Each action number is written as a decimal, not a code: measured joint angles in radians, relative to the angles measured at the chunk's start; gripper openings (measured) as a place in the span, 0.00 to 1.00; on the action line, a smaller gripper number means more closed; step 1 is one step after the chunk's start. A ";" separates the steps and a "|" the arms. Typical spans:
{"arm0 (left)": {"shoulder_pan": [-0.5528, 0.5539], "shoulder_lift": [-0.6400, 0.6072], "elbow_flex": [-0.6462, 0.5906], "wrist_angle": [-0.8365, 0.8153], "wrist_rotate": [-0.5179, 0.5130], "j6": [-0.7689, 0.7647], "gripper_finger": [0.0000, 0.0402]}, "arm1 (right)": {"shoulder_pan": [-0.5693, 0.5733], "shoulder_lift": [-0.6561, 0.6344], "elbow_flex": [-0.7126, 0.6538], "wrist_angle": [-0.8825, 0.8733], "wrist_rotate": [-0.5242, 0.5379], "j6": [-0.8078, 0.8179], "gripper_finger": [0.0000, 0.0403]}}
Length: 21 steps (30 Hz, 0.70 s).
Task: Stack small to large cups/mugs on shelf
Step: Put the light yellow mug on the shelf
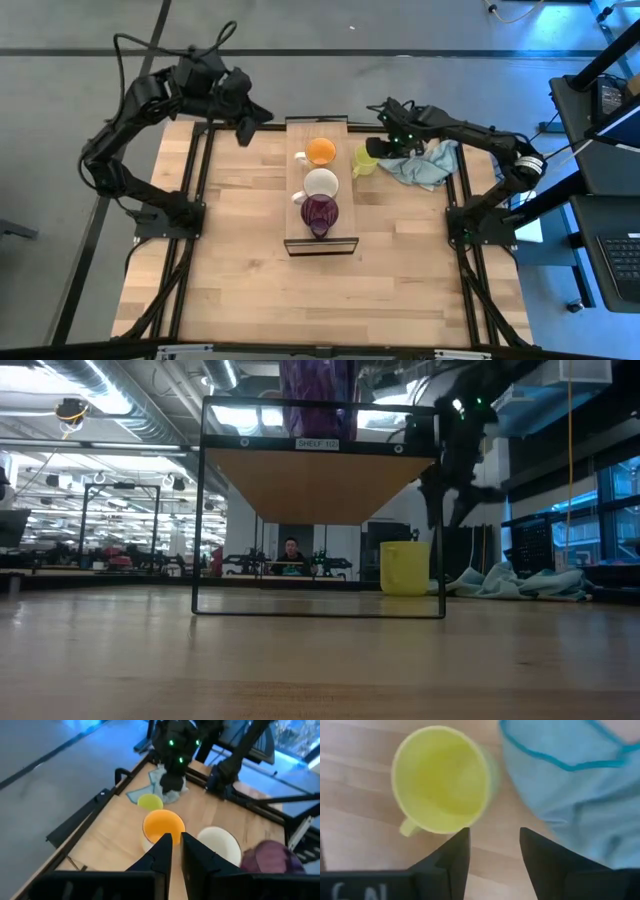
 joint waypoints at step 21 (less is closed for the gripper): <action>0.080 0.001 -0.153 0.076 0.016 -0.078 0.08 | -0.117 0.035 -0.089 0.247 -0.126 -0.241 0.43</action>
